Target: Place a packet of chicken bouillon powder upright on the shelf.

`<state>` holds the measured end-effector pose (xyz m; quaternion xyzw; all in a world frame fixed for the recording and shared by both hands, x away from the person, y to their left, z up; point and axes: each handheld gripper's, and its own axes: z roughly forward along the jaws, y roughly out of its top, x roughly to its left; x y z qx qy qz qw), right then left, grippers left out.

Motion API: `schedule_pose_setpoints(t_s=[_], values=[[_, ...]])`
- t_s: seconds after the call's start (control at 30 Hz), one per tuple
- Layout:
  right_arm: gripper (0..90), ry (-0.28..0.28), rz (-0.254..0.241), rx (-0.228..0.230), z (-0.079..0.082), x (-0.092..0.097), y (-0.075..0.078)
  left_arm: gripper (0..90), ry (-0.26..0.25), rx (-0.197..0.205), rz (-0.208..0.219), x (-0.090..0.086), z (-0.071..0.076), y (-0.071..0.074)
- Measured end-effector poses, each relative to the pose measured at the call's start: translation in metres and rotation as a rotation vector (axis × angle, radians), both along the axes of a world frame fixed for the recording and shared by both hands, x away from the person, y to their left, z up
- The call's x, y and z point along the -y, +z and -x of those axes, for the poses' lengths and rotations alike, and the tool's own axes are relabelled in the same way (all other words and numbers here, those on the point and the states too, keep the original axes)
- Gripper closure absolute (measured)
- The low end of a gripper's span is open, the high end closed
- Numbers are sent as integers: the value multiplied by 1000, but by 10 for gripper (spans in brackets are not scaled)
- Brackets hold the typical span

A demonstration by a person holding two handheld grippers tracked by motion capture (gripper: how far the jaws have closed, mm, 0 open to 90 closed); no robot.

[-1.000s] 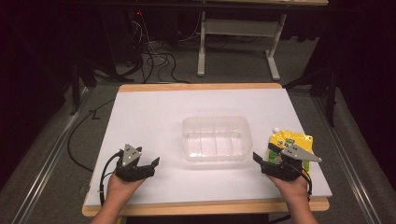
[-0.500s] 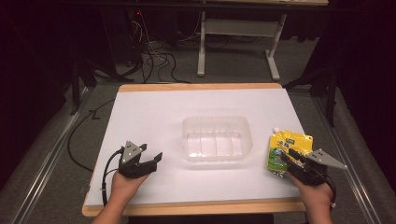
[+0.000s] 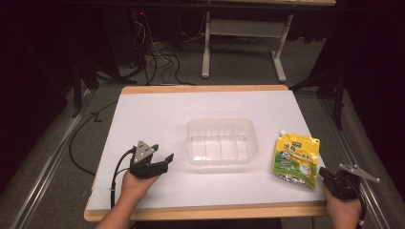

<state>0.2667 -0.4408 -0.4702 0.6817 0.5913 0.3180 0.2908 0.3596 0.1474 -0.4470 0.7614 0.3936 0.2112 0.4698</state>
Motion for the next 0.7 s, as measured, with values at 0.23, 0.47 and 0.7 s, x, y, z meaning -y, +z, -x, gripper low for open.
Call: schedule_pose_setpoints(t_s=[0.23,0.47,0.7], values=[[900,9,-75,-3,-1,3,-9,315,-2,-5,1,-1,1,0],[900,34,-105,11,-2,3,-11,315,-10,-13,-7,1,0,-2],[900,101,-82,-4,-8,-12,-11,315,-13,-17,-11,3,1,-3]])
